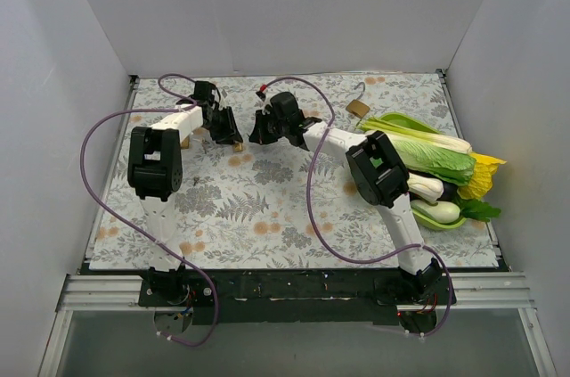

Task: Lock with the key
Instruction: Place the lock at the center of the board.

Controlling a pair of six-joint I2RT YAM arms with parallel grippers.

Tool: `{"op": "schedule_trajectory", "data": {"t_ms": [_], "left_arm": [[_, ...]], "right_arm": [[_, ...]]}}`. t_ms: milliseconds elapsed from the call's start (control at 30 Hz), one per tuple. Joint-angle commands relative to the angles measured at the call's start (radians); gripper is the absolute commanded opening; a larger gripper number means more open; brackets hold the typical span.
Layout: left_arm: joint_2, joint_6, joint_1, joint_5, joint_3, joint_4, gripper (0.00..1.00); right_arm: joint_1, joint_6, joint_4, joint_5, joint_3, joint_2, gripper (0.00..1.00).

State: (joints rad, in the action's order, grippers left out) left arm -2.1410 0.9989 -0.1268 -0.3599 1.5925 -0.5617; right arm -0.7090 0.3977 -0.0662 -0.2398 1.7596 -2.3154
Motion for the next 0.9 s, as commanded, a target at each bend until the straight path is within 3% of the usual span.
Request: {"op": "schedule_trajectory", "data": {"t_ms": [0, 267, 400, 500, 533, 633, 700, 767, 867], "left_arm": [[-0.005, 0.003, -0.007, 0.044, 0.035, 0.013, 0.00], [-0.017, -0.005, -0.027, 0.104, 0.043, 0.010, 0.01], [-0.020, -0.011, -0.039, 0.119, 0.041, 0.009, 0.09], [-0.013, -0.006, -0.043, 0.134, 0.027, 0.008, 0.19], [-0.010, -0.006, -0.043, 0.134, 0.023, 0.008, 0.30], [0.001, -0.008, -0.043, 0.138, 0.006, 0.016, 0.42], [0.004, -0.005, -0.043, 0.141, 0.004, 0.016, 0.58], [0.003, -0.011, -0.043, 0.128, 0.011, 0.014, 0.65], [0.003, -0.008, -0.043, 0.119, 0.018, 0.009, 0.67]], "right_arm": [[0.023, 0.038, -0.058, -0.018, 0.023, -0.035, 0.01], [0.037, 0.141, -0.087, -0.093, -0.012, -0.048, 0.01], [0.037, 0.168, -0.092, -0.107, -0.015, -0.064, 0.01], [0.045, 0.187, -0.084, -0.112, -0.026, -0.067, 0.01], [0.045, 0.187, -0.086, -0.112, -0.034, -0.064, 0.01], [0.048, 0.202, -0.086, -0.110, -0.067, -0.055, 0.01], [0.049, 0.210, -0.086, -0.112, -0.080, -0.053, 0.01], [0.048, 0.216, -0.086, -0.112, -0.081, -0.058, 0.01], [0.049, 0.224, -0.080, -0.107, -0.077, -0.062, 0.01]]}}
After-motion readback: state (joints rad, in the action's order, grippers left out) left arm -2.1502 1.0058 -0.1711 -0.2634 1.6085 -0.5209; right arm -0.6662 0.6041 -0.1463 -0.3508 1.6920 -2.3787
